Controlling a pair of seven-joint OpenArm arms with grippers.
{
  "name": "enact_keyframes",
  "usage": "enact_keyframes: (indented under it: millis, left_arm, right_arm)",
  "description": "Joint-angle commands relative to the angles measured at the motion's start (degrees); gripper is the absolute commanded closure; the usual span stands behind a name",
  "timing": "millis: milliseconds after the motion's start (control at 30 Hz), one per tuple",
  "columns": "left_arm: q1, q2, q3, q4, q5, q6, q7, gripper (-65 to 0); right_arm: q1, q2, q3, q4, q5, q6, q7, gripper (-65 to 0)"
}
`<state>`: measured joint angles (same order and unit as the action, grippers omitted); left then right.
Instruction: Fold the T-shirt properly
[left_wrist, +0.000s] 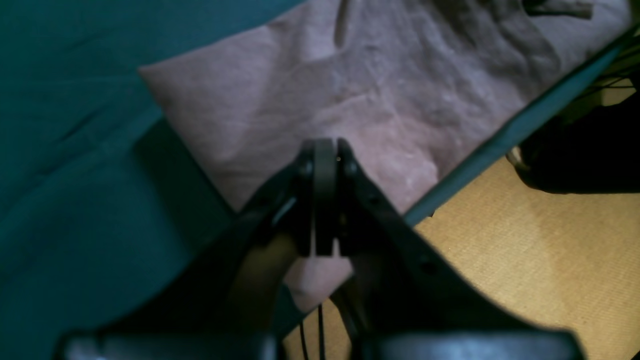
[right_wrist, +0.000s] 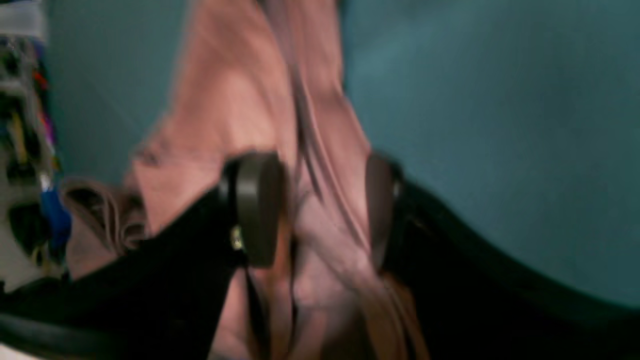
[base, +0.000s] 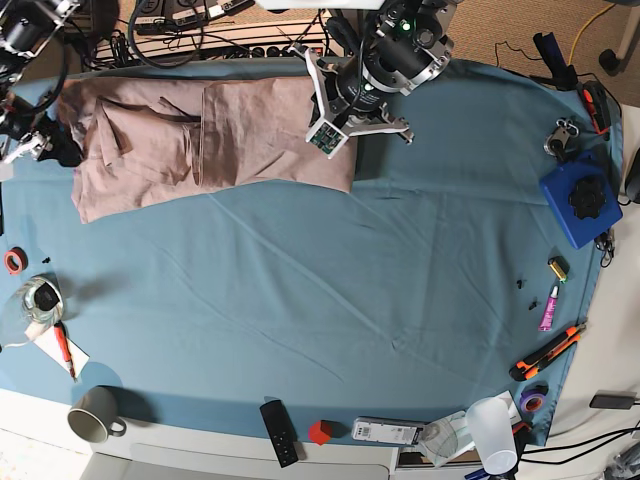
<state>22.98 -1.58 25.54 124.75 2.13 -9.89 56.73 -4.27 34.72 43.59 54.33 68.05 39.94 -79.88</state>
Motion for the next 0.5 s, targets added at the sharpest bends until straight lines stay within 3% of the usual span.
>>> enact_keyframes:
  millis: [0,133,300,467]
  left_arm:
    - [0.0,0.5,0.3,0.9,-0.4,-0.2,-1.3,0.0]
    - [0.0,0.5,0.3,0.9,-0.4,-0.2,-1.7,0.0]
    - [0.0,0.5,0.3,0.9,-0.4,-0.2,-2.6,0.0]
    - [0.0,0.5,0.3,0.9,-0.4,-0.2,-2.8,0.0]
  right_arm:
    - [0.5,1.0,0.3,0.7,-1.5,0.1,-0.1,-28.4]
    - [0.1,-1.0,-1.6,0.7,-2.5,0.1,-0.1,-28.4]
    - [-0.5,-1.1,-7.9,0.7,1.6,0.1,-0.1,-28.4]
    - [-0.5,-1.1,-13.6,0.7,2.0,0.1,-0.1,-28.4]
